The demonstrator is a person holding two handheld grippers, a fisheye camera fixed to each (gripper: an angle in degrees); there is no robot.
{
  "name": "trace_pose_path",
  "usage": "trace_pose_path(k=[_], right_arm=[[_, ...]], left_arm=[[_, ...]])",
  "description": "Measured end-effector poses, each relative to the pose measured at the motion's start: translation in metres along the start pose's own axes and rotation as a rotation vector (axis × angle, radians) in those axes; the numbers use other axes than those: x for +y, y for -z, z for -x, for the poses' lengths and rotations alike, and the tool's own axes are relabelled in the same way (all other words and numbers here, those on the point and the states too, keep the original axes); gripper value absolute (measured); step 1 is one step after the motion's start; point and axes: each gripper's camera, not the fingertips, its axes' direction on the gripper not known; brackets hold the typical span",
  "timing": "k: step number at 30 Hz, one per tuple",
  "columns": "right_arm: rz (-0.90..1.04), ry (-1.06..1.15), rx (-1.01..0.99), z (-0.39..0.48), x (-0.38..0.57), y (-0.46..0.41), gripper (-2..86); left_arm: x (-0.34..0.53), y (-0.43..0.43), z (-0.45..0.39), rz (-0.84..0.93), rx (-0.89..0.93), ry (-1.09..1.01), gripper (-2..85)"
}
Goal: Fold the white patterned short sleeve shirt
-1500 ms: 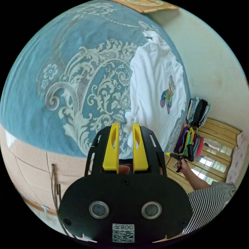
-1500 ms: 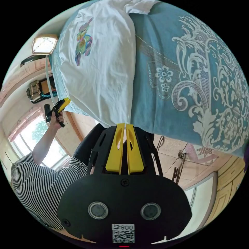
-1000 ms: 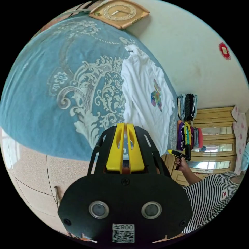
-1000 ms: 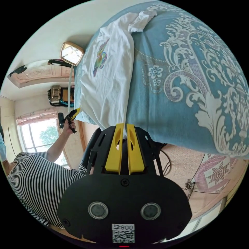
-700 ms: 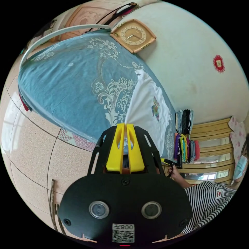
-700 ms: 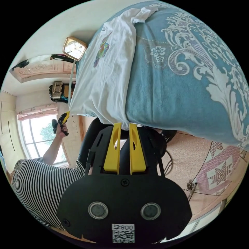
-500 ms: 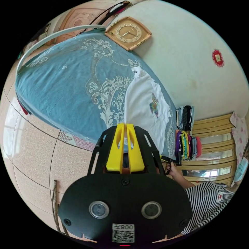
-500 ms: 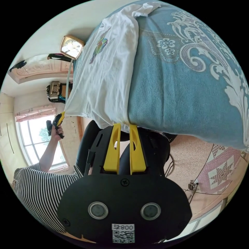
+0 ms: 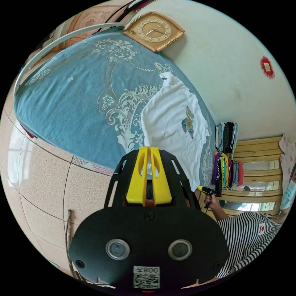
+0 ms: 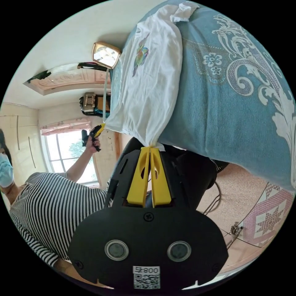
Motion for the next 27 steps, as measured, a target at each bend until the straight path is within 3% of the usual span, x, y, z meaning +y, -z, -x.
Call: trace_pose_path(k=[8,11,15,21,27], right_arm=[[-0.206,0.055,-0.155,0.010,-0.036,0.109,0.0],[-0.325,0.188,-0.112,0.064,-0.078,0.189,0.0],[-0.477,0.457,0.051,0.202,-0.083,0.300,0.0],[-0.627,0.666,0.149,0.311,-0.005,0.384,0.0],[-0.632,0.685,0.109,0.273,0.085,0.379,0.0]], left_arm=[[-0.045,-0.011,-0.027,-0.134,0.245,0.026,0.9],[-0.083,0.035,-0.090,-0.313,0.392,-0.085,0.8],[-0.102,0.139,-0.198,-0.486,0.398,-0.372,0.8],[-0.044,0.221,-0.262,-0.577,0.372,-0.611,0.8],[0.042,0.197,-0.227,-0.488,0.377,-0.665,0.9]])
